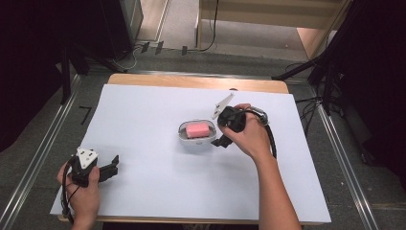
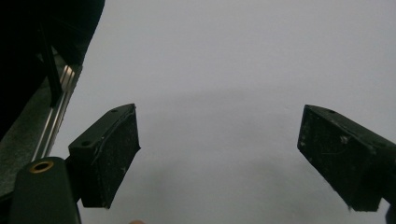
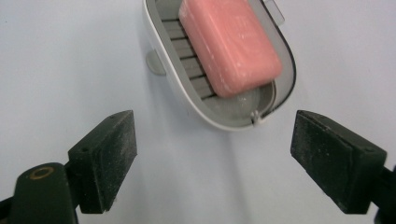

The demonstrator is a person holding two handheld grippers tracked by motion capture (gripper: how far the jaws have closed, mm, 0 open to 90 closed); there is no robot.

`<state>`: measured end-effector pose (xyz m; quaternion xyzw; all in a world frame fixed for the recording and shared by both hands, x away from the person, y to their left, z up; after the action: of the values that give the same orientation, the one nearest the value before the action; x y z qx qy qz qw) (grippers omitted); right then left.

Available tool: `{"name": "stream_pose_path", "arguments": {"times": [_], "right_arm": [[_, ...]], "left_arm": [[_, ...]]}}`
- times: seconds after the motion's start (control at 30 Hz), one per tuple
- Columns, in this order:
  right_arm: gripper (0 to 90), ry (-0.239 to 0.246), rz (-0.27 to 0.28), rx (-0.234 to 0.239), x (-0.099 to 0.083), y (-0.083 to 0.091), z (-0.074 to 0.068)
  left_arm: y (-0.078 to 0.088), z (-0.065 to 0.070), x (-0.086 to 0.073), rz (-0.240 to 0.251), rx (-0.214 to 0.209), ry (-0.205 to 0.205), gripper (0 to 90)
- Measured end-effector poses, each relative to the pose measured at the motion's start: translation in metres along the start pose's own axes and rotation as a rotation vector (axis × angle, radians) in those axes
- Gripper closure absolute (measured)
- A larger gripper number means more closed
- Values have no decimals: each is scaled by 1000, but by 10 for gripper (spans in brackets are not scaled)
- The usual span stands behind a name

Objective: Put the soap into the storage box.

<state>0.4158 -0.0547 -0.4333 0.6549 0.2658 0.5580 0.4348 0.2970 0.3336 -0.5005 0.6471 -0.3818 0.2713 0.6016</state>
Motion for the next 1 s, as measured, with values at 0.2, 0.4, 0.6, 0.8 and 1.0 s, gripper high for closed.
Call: {"name": "stream_pose_path", "arguments": {"times": [0.2, 0.4, 0.6, 0.8, 1.0], "right_arm": [[152, -34, -1, -21, -22, 7, -1], [152, -68, 15, -32, -42, 10, -3], [148, -104, 28, -42, -64, 11, -7], [147, -145, 48, -61, -87, 15, -9], [144, -188, 63, -73, -107, 20, -15]], "left_arm": [[0, 0, 0, 1, 0, 0, 136], [0, 0, 0, 10, -2, 6, 135], [1, -2, 1, 13, -13, 22, 136], [2, -5, 1, 21, -24, 58, 135], [3, -6, 2, 24, -24, 71, 131]]}}
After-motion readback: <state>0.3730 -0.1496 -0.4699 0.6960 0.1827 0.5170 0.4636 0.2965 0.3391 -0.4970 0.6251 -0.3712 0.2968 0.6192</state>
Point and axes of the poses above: each handheld gripper's, and its own axes: y roughly backward along the jaws, x roughly out of its top, z roughly to its right, the point moved 6 cm from there along -y, roughly forward along the jaws
